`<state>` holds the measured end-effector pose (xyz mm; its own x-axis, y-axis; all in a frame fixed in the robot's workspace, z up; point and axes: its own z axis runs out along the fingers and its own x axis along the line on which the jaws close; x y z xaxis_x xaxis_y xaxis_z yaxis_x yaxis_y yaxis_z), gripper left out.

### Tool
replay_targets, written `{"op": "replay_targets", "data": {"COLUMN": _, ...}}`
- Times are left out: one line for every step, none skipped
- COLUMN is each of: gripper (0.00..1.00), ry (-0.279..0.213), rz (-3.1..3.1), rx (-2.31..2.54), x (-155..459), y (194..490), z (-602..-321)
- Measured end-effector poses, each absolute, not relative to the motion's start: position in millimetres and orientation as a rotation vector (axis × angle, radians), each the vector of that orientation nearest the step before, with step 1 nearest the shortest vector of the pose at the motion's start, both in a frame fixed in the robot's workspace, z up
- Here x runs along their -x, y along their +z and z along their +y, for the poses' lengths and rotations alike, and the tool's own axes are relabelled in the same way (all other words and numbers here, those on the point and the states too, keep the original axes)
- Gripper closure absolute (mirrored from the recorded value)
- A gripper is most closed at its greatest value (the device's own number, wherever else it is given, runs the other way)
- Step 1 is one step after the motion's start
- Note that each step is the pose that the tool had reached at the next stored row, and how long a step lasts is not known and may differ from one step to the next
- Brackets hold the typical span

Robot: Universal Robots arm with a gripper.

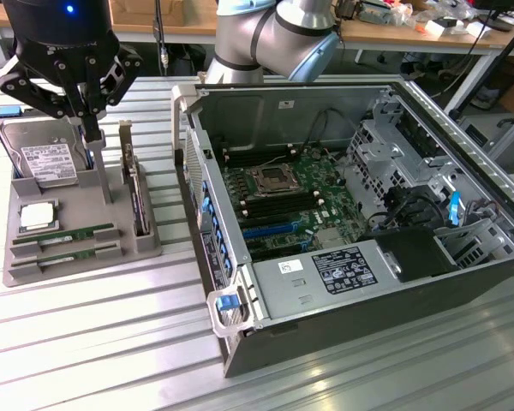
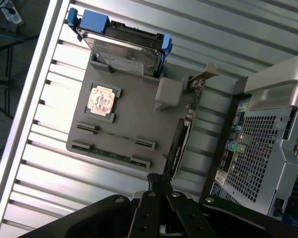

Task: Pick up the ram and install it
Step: 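Pick up the ram and move it above insertion slot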

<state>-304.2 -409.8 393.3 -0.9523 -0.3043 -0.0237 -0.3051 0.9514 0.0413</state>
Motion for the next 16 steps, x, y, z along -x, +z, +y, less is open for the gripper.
{"op": "replay_targets", "data": {"gripper": 0.9, "ry": 0.069, "rz": 3.085, "rx": 0.492, "x": 304.2, "y": 393.3, "z": -409.7}}
{"op": "replay_targets", "data": {"gripper": 0.9, "ry": 0.069, "rz": 3.084, "rx": 0.497, "x": 304.2, "y": 393.3, "z": -409.8}}
{"op": "replay_targets", "data": {"gripper": 0.9, "ry": 0.069, "rz": 3.083, "rx": 0.503, "x": 304.2, "y": 393.3, "z": -409.8}}
{"op": "replay_targets", "data": {"gripper": 0.9, "ry": 0.069, "rz": 3.083, "rx": 0.507, "x": 304.2, "y": 393.3, "z": -409.8}}
{"op": "replay_targets", "data": {"gripper": 0.9, "ry": 0.069, "rz": 3.082, "rx": 0.513, "x": 304.2, "y": 393.3, "z": -409.7}}
{"op": "replay_targets", "data": {"gripper": 0.9, "ry": 0.069, "rz": 3.081, "rx": 0.521, "x": 304.2, "y": 393.3, "z": -409.8}}
{"op": "replay_targets", "data": {"gripper": 0.9, "ry": 0.069, "rz": 3.08, "rx": 0.528, "x": 304.2, "y": 393.3, "z": -409.8}}
{"op": "replay_targets", "data": {"gripper": 0.9, "ry": 0.069, "rz": 3.078, "rx": 0.535, "x": 304.2, "y": 393.3, "z": -409.8}}
{"op": "replay_targets", "data": {"gripper": 0.9, "ry": 0.069, "rz": 3.077, "rx": 0.543, "x": 304.2, "y": 393.3, "z": -409.7}}
{"op": "replay_targets", "data": {"gripper": 0.9, "ry": 0.069, "rz": 3.077, "rx": 0.548, "x": 304.2, "y": 393.3, "z": -409.7}}
{"op": "replay_targets", "data": {"gripper": 0.9, "ry": 0.069, "rz": 3.076, "rx": 0.551, "x": 304.2, "y": 393.3, "z": -409.7}}
{"op": "replay_targets", "data": {"gripper": 0.9, "ry": 0.068, "rz": 3.075, "rx": 0.558, "x": 304.2, "y": 393.3, "z": -409.8}}
{"op": "replay_targets", "data": {"gripper": 0.9, "ry": 0.068, "rz": 3.074, "rx": 0.563, "x": 304.2, "y": 393.3, "z": -409.8}}
{"op": "replay_targets", "data": {"gripper": 0.9, "ry": 0.067, "rz": 3.073, "rx": 0.57, "x": 304.1, "y": 393.3, "z": -409.8}}
{"op": "replay_targets", "data": {"gripper": 0.9, "ry": 0.067, "rz": 3.072, "rx": 0.574, "x": 304.2, "y": 393.3, "z": -409.8}}
{"op": "replay_targets", "data": {"gripper": 0.9, "ry": 0.066, "rz": 3.071, "rx": 0.581, "x": 304.2, "y": 393.3, "z": -409.8}}
